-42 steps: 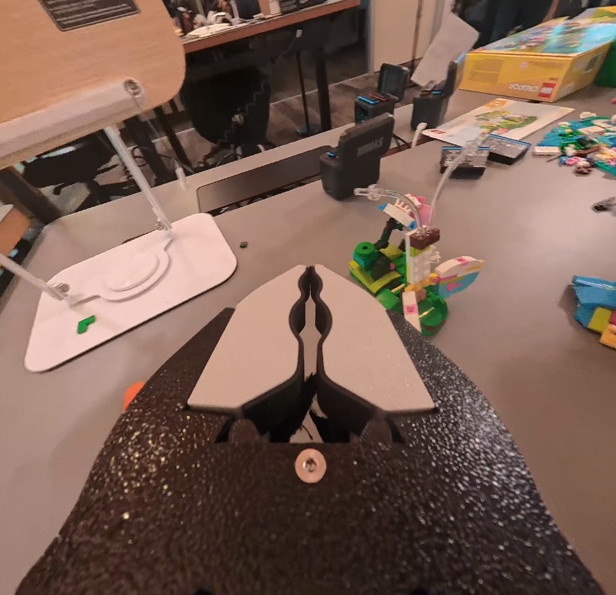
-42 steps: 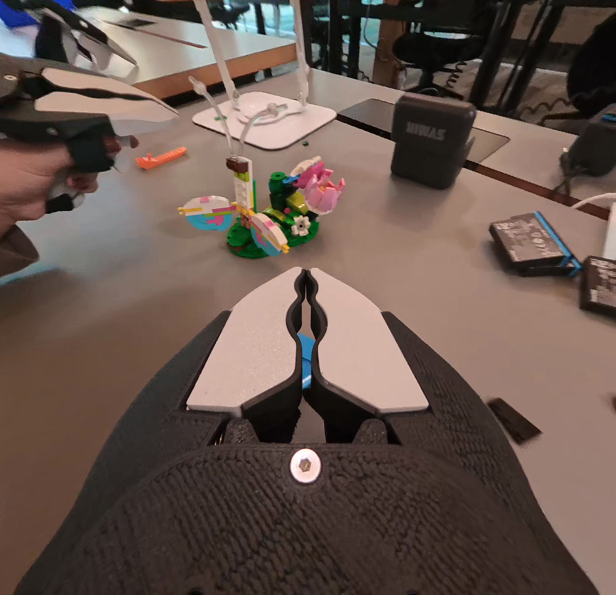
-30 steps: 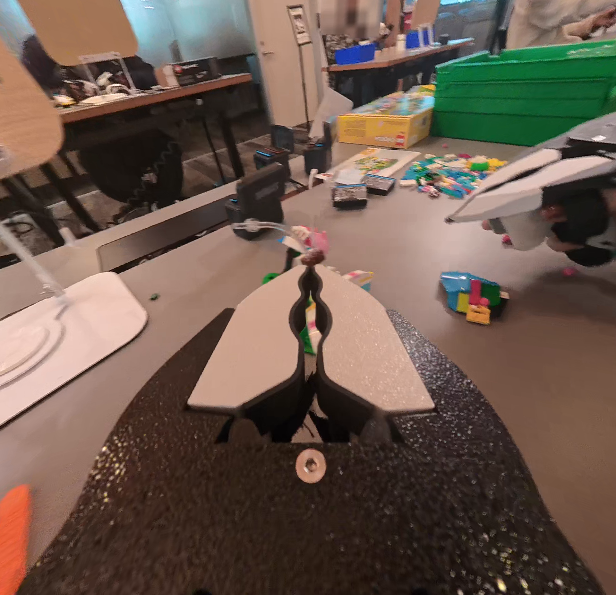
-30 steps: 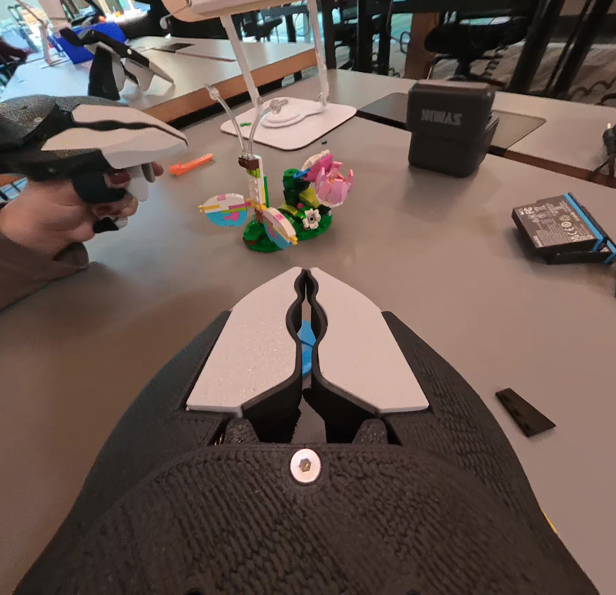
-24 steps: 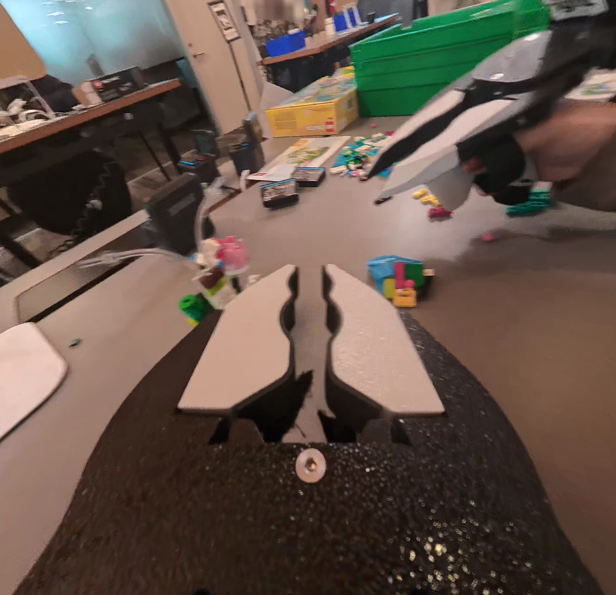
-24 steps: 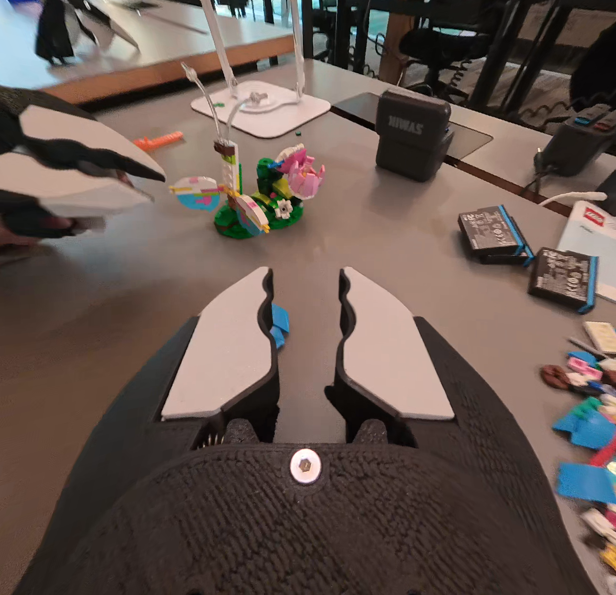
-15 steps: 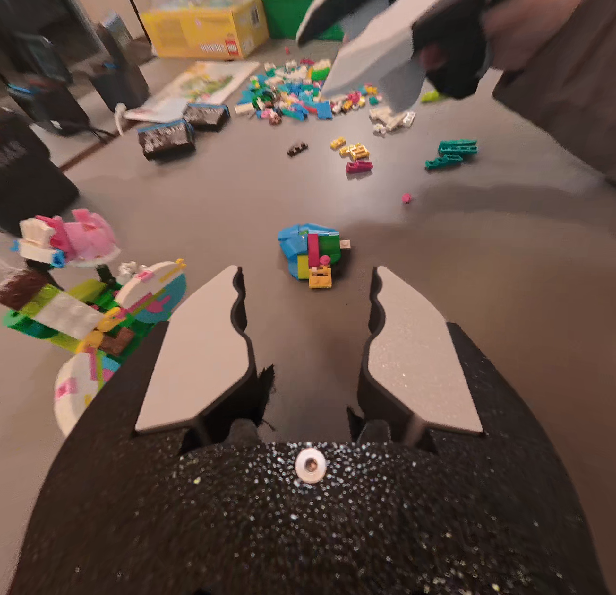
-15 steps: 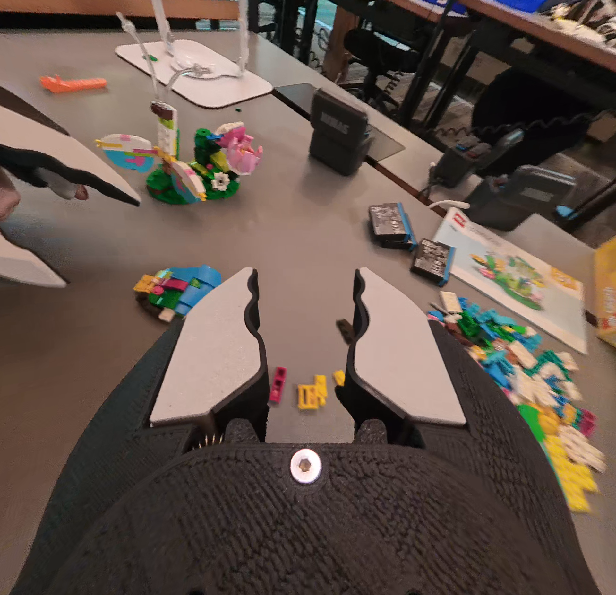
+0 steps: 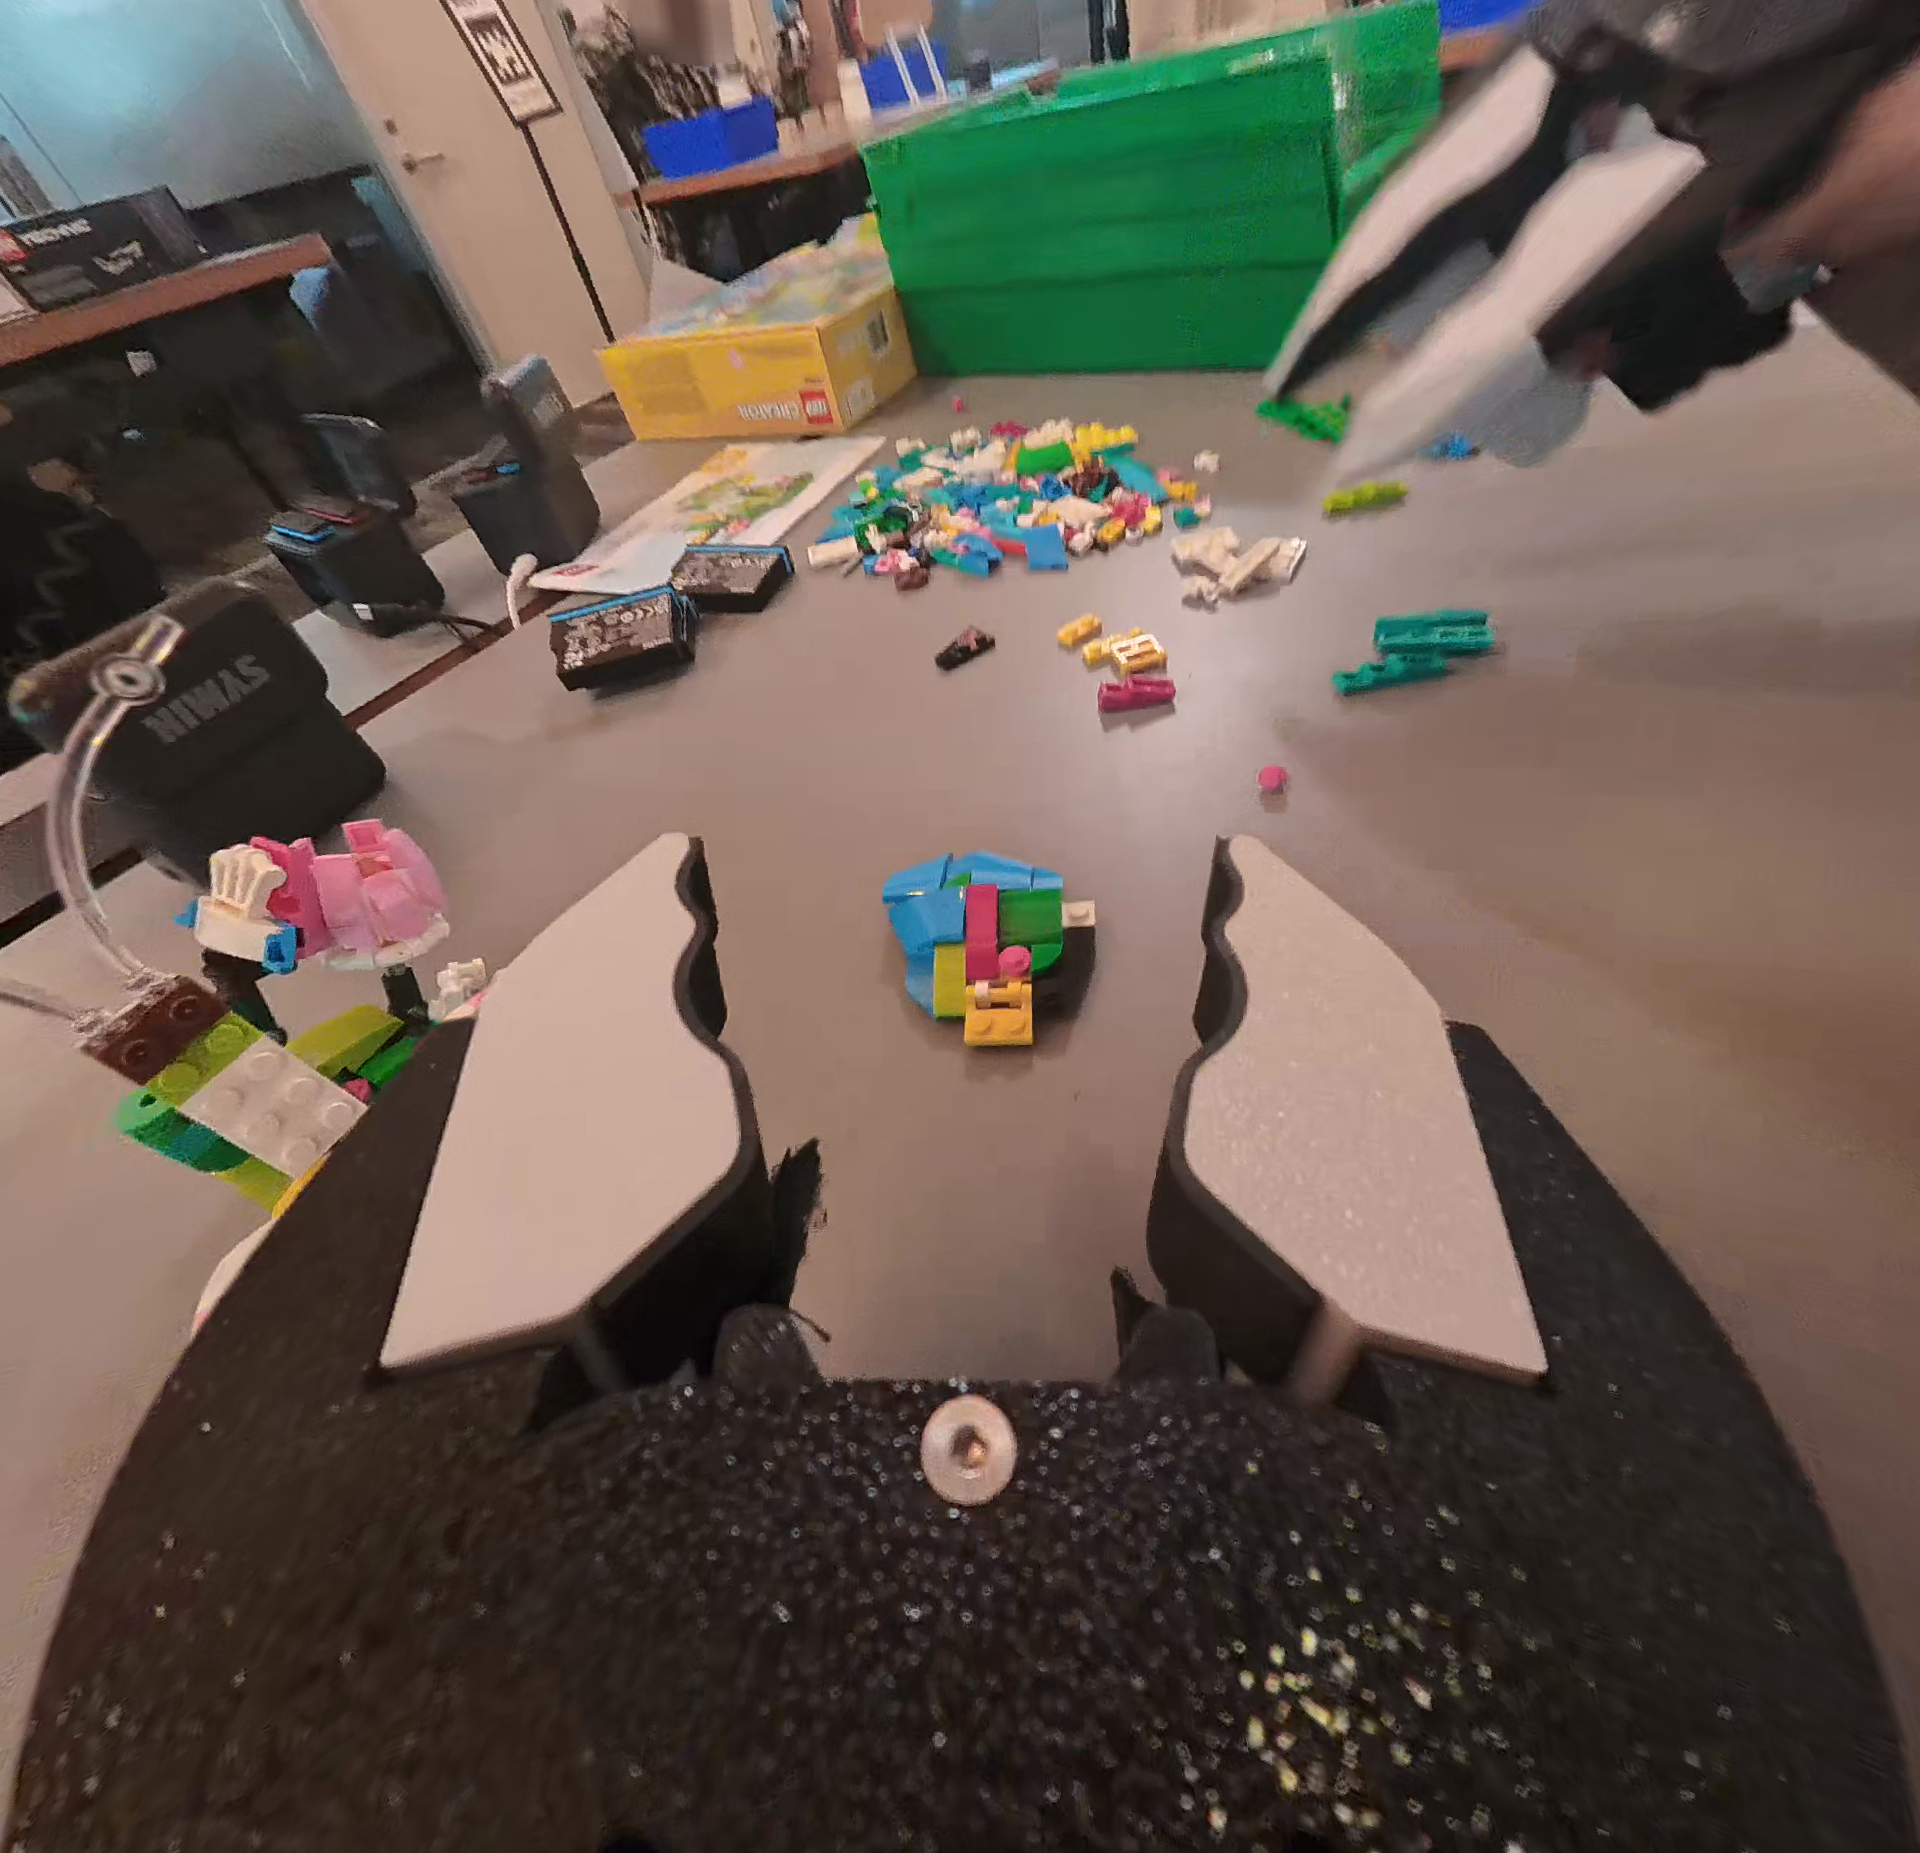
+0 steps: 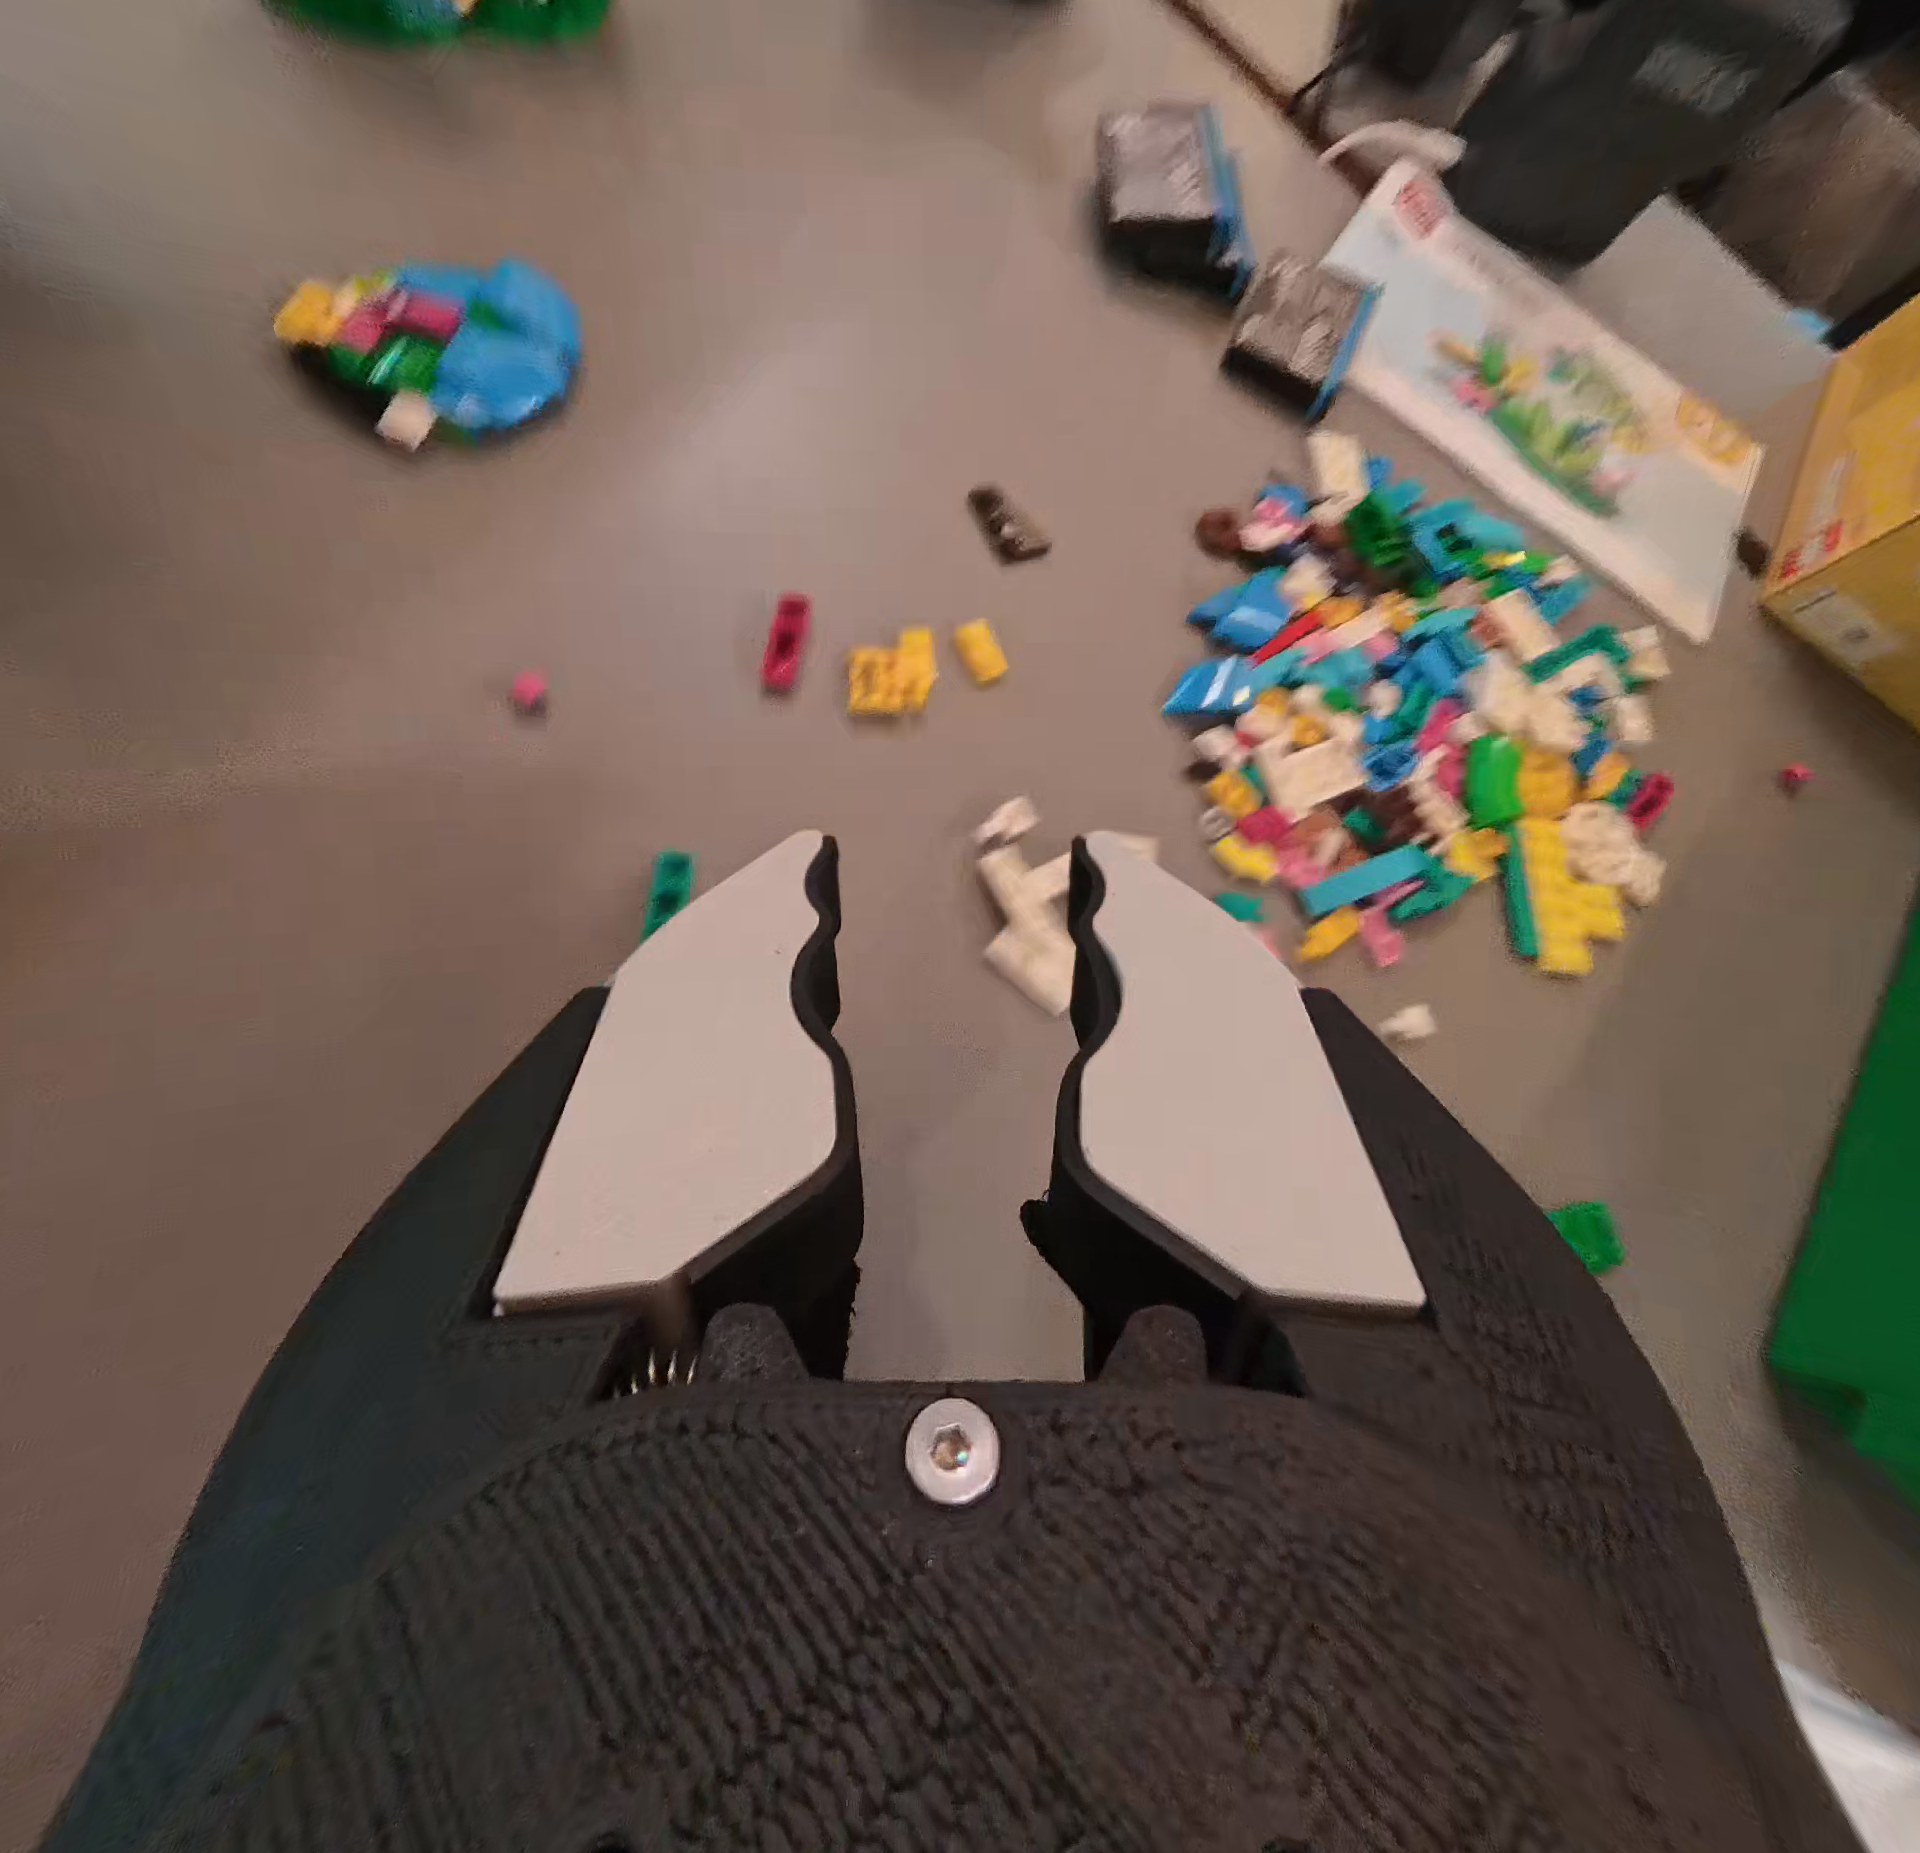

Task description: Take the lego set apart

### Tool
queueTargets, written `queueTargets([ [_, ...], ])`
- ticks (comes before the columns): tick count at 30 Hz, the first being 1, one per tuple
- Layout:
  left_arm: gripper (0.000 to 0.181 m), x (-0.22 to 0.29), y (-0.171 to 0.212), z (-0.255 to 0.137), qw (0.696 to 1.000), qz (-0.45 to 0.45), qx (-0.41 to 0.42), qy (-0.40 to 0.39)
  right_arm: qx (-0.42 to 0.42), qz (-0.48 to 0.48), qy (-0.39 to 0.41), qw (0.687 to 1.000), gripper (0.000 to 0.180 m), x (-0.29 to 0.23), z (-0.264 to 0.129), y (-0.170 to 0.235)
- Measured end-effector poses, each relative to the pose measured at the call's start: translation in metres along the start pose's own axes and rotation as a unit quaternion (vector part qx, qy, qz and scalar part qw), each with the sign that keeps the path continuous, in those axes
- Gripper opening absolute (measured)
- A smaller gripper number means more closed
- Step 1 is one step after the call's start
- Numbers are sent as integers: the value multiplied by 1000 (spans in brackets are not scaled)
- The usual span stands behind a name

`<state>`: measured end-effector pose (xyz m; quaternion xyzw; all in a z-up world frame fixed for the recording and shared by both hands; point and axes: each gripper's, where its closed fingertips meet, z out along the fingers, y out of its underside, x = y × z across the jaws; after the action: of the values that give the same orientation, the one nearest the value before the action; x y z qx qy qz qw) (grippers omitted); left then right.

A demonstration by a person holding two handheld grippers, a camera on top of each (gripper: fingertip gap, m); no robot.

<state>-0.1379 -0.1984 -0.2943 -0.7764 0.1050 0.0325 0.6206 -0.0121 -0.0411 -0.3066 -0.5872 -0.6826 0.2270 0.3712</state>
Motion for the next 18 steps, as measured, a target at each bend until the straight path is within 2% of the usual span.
queueTargets([
  [5, 84, -2, -6, -3, 1000, 0, 25, 0, -13, 13, -33, 999, 35, -48, -7, 29],
  [10, 84, -1, -6, 4, 999, -8, 26, 35, -35, 41, -22, 998, 37, -59, -1, 38],
  [14, 78, 7, -5, 9, 997, 13, 16, 70, 7, 14, -32, 999, 37, -81, 12, 3],
  [16, 76, 12, 5, 10, 994, 43, -23, 101, 28, -24, -46, 998, 31, -96, 22, -22],
  [18, 78, 15, 13, 8, 989, 46, -62, 130, 10, -64, -52, 997, 24, -102, 36, -31],
])
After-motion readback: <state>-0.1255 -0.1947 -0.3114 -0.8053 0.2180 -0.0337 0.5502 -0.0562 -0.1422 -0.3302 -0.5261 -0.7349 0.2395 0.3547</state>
